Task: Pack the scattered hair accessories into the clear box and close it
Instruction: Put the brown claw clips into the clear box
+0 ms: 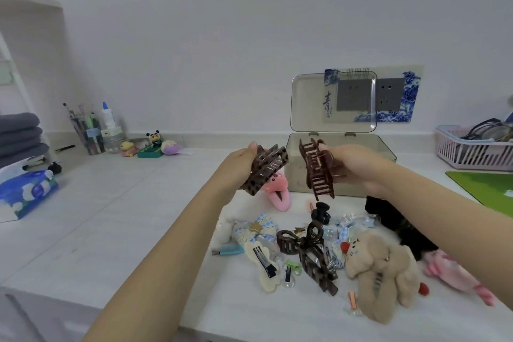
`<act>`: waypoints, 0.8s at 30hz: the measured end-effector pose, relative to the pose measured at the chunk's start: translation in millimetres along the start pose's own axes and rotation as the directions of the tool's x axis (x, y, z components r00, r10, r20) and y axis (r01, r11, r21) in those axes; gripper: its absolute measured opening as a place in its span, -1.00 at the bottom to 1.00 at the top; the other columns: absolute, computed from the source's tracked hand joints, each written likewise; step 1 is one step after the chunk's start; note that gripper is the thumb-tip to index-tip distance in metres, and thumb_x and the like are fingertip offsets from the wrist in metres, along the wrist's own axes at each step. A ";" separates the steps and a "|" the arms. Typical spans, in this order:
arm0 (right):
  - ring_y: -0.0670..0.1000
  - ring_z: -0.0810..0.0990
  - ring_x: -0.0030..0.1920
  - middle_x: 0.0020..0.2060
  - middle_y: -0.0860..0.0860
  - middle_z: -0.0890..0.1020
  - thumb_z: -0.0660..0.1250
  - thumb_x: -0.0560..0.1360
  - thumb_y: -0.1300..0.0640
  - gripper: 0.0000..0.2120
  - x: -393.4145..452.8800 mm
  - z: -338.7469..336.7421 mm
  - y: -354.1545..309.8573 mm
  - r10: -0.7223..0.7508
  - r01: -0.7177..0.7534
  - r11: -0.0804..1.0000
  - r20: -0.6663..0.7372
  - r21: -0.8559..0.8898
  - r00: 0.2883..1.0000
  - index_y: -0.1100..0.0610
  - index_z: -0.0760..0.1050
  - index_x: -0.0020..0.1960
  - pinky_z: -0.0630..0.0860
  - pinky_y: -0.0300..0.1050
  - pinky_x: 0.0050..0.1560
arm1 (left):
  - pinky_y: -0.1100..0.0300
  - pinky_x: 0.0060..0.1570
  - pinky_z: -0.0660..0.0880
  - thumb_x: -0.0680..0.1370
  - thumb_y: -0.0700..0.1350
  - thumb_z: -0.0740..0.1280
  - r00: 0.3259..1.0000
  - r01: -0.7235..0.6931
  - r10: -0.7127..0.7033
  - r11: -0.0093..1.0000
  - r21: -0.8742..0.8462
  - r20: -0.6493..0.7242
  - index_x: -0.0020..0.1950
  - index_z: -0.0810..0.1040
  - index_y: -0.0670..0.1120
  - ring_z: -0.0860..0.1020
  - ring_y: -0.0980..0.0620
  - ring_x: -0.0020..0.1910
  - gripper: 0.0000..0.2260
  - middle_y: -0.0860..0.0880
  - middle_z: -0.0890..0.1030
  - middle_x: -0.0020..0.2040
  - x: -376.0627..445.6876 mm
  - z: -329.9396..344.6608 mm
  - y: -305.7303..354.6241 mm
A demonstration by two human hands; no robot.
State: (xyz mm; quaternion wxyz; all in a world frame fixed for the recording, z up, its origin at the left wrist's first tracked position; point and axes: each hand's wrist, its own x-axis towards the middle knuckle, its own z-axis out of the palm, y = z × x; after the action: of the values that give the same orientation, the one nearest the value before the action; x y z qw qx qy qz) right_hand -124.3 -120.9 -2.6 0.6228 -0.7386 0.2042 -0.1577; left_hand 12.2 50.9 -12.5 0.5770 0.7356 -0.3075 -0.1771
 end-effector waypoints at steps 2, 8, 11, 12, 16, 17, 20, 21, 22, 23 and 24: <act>0.08 0.59 -0.19 -0.21 0.09 0.60 0.17 0.58 0.09 -0.77 2.3 -7.3 -7.0 0.058 -0.054 0.986 -0.019 0.160 0.998 0.17 0.51 -0.14 0.52 -0.06 -0.15 | 0.21 -0.36 0.44 0.65 0.10 0.01 0.996 0.089 -0.088 0.990 -0.110 0.015 -0.10 0.54 -0.03 0.61 -0.08 -0.20 -0.63 -0.12 0.65 -0.16 6.1 8.2 13.5; 0.13 0.59 -0.18 -0.20 0.14 0.57 0.16 0.56 0.17 -0.88 14.8 -25.6 -26.7 0.152 -0.128 0.934 -0.048 0.334 0.987 0.14 0.45 -0.10 0.53 0.06 -0.05 | 0.11 -0.26 0.56 0.66 -0.04 0.09 0.983 0.179 -0.160 0.932 -0.314 0.086 -0.15 0.47 -0.12 0.56 -0.09 -0.28 -0.72 -0.18 0.58 -0.16 28.7 33.4 42.7; 0.12 0.56 -0.18 -0.17 0.15 0.56 0.11 0.57 0.16 -0.83 29.8 -34.4 -32.0 0.207 -0.172 0.913 -0.055 0.369 0.977 0.14 0.43 -0.13 0.50 0.04 -0.05 | 0.08 -0.18 0.57 0.66 -0.08 0.10 0.986 0.162 -0.144 0.935 -0.314 0.081 -0.14 0.50 -0.15 0.56 -0.06 -0.33 -0.71 -0.15 0.60 -0.24 47.5 44.2 53.6; 0.13 0.56 -0.18 -0.16 0.16 0.56 0.10 0.58 0.15 -0.84 35.8 -37.3 -33.7 0.228 -0.191 0.903 -0.051 0.385 0.972 0.14 0.42 -0.10 0.50 0.03 -0.11 | 0.09 -0.20 0.58 0.66 -0.08 0.10 0.987 0.159 -0.143 0.941 -0.298 0.074 -0.11 0.50 -0.17 0.57 -0.05 -0.35 -0.73 -0.15 0.59 -0.26 53.5 47.3 57.4; 0.14 0.56 -0.14 -0.11 0.19 0.57 0.05 0.60 -0.06 -0.71 63.9 -51.0 -38.2 0.261 -0.211 0.873 -0.057 0.439 0.964 0.12 0.41 0.01 0.49 0.01 -0.16 | 0.03 -0.13 0.57 0.65 -0.09 0.12 0.989 0.146 -0.134 0.966 -0.215 0.070 0.07 0.46 -0.20 0.56 -0.09 -0.34 -0.78 -0.17 0.58 -0.23 83.4 59.6 67.7; 0.15 0.57 -0.12 -0.10 0.19 0.57 0.05 0.58 -0.16 -0.63 71.6 -54.4 -37.8 0.264 -0.218 0.876 -0.049 0.429 0.963 0.14 0.41 0.00 0.50 0.02 -0.14 | 0.02 -0.14 0.58 0.64 -0.09 0.12 0.988 0.151 -0.139 0.970 -0.190 0.072 0.07 0.46 -0.21 0.56 -0.09 -0.34 -0.78 -0.18 0.58 -0.22 91.6 62.7 68.6; 0.15 0.59 -0.14 -0.15 0.16 0.59 0.22 0.50 -0.18 -0.63 90.6 -62.7 -35.9 0.279 -0.256 0.918 -0.032 0.301 0.960 0.15 0.42 -0.02 0.53 0.01 -0.08 | 0.07 -0.33 0.60 0.62 -0.13 0.18 0.984 0.163 -0.155 0.982 -0.093 0.083 -0.02 0.48 -0.24 0.56 -0.08 -0.43 -0.81 -0.20 0.58 -0.31 113.2 70.5 70.0; 0.14 0.59 -0.16 -0.17 0.15 0.60 0.27 0.49 -0.13 -0.67 95.9 -65.7 -34.4 0.286 -0.269 0.930 -0.036 0.251 0.958 0.15 0.43 0.00 0.53 -0.01 -0.09 | 0.11 -0.40 0.59 0.61 -0.18 0.19 0.982 0.172 -0.167 0.984 -0.051 0.086 -0.10 0.49 -0.25 0.55 -0.05 -0.50 -0.82 -0.18 0.57 -0.37 119.4 73.2 69.8; 0.12 0.58 -0.19 -0.19 0.13 0.59 0.30 0.49 -0.08 -0.70 100.9 -68.8 -32.3 0.293 -0.278 0.939 -0.048 0.203 0.955 0.14 0.43 0.01 0.53 -0.01 -0.09 | 0.15 -0.46 0.57 0.61 -0.23 0.19 0.979 0.184 -0.183 0.983 -0.002 0.086 -0.19 0.48 -0.25 0.53 -0.02 -0.55 -0.79 -0.16 0.54 -0.41 124.3 76.1 69.8; 0.11 0.57 -0.21 -0.20 0.12 0.58 0.31 0.49 -0.05 -0.74 105.0 -72.1 -30.1 0.297 -0.284 0.945 -0.062 0.163 0.953 0.14 0.43 0.00 0.53 0.01 -0.06 | 0.17 -0.50 0.55 0.60 -0.26 0.18 0.977 0.191 -0.195 0.980 0.051 0.083 -0.27 0.46 -0.24 0.51 0.00 -0.58 -0.76 -0.15 0.51 -0.41 129.2 79.2 69.2; 0.10 0.57 -0.21 -0.20 0.13 0.57 0.31 0.50 -0.02 -0.76 108.2 -75.0 -28.2 0.299 -0.288 0.949 -0.074 0.128 0.952 0.15 0.43 -0.02 0.53 0.02 -0.02 | 0.17 -0.52 0.54 0.60 -0.29 0.18 0.976 0.193 -0.203 0.975 0.111 0.079 -0.31 0.45 -0.22 0.50 0.01 -0.60 -0.73 -0.14 0.48 -0.39 134.1 82.3 68.5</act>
State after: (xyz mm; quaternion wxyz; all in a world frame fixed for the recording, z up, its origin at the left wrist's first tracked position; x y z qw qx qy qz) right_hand -64.1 -235.0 35.9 0.6709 -0.6547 0.3308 -0.1087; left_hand 44.9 -108.0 43.4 0.5036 0.7825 -0.2670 -0.2507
